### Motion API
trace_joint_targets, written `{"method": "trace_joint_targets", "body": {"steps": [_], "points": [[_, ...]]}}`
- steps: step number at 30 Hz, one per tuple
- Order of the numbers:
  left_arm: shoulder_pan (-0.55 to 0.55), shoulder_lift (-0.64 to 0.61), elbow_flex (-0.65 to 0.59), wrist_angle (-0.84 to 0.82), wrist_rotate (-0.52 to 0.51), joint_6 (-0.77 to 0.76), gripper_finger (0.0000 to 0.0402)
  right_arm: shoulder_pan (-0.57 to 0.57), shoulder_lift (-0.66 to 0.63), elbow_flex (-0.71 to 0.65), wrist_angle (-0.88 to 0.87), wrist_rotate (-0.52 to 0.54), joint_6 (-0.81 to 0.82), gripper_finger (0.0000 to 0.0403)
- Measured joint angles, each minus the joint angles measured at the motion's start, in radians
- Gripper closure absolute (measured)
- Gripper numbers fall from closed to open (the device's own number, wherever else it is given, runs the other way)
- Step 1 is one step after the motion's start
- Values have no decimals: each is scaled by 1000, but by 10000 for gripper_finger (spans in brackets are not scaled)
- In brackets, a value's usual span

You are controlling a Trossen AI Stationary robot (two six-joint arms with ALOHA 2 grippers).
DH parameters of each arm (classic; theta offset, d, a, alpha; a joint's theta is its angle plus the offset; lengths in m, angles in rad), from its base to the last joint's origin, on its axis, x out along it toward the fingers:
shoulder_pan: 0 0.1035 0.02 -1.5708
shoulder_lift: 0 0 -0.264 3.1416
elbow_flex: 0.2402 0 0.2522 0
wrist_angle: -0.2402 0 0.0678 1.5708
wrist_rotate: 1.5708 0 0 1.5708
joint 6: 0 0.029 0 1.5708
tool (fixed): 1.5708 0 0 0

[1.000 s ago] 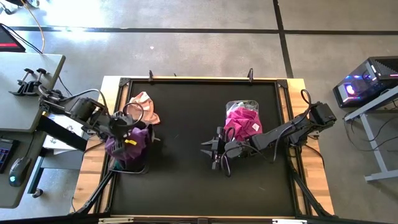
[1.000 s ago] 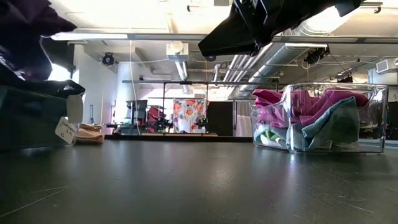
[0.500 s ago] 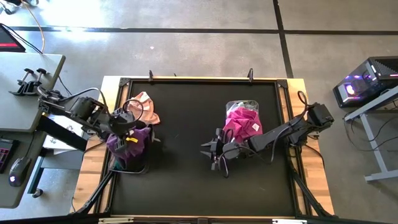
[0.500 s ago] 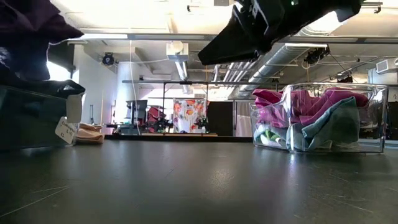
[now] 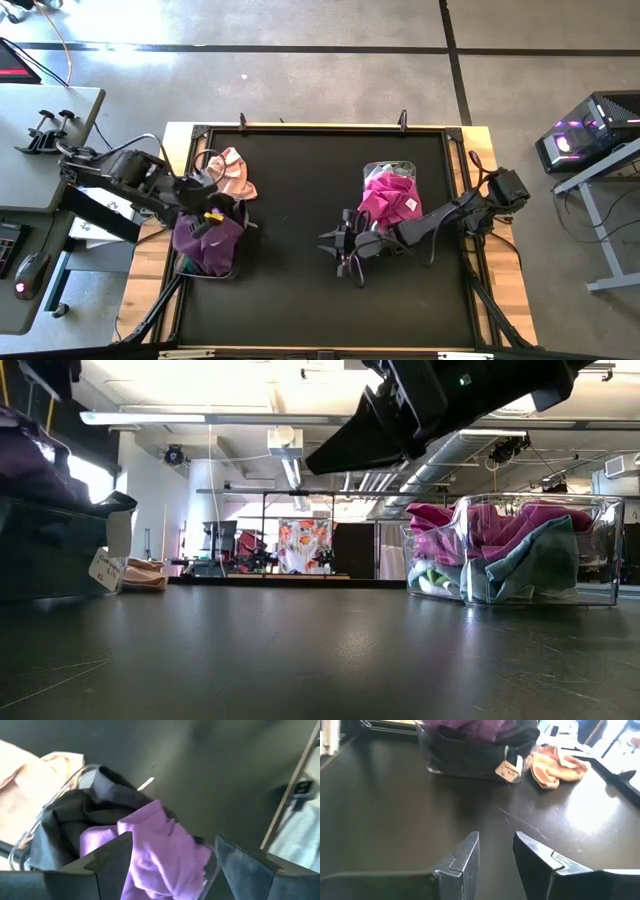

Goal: Sort towels by color in basket
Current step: Put the violet towel into the left transparent bin

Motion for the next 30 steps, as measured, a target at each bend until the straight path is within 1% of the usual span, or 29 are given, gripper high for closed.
{"method": "trace_joint_targets", "body": {"steps": [3, 6, 9, 12, 14, 16, 19, 21, 23, 25, 27, 30], "points": [[-11, -1, 30, 5, 9, 0, 136, 0, 0, 0, 12, -15, -16, 284], [-46, -1, 13, -2, 31, -9, 149, 0, 0, 0, 15, -15, -12, 284], [-97, -5, -67, -16, 27, -57, 170, 0, 0, 0, 22, -16, -11, 284], [-118, -6, -193, 7, 41, -121, 192, 0, 0, 0, 38, -17, -11, 284], [-129, -5, -294, 89, 66, -155, 204, 0, 0, 0, 40, -19, -15, 284], [-135, -5, -399, 223, 96, -156, 213, 0, 0, 0, 40, -19, -15, 284], [-130, 9, -543, 430, 183, -149, 222, 0, 0, 0, 40, -19, -15, 284], [-121, 26, -604, 503, 243, -143, 224, 0, 0, 0, 40, -19, -15, 284], [-109, 45, -626, 503, 268, -129, 225, 0, 0, 0, 42, -19, -15, 284], [-94, 51, -616, 465, 274, -112, 225, 0, 0, 0, 45, -19, -15, 284], [-75, 52, -586, 411, 274, -74, 225, 0, 0, 0, 49, -19, -17, 284], [-41, 51, -503, 343, 270, -15, 225, 0, 0, 0, 51, -19, -19, 284]]}}
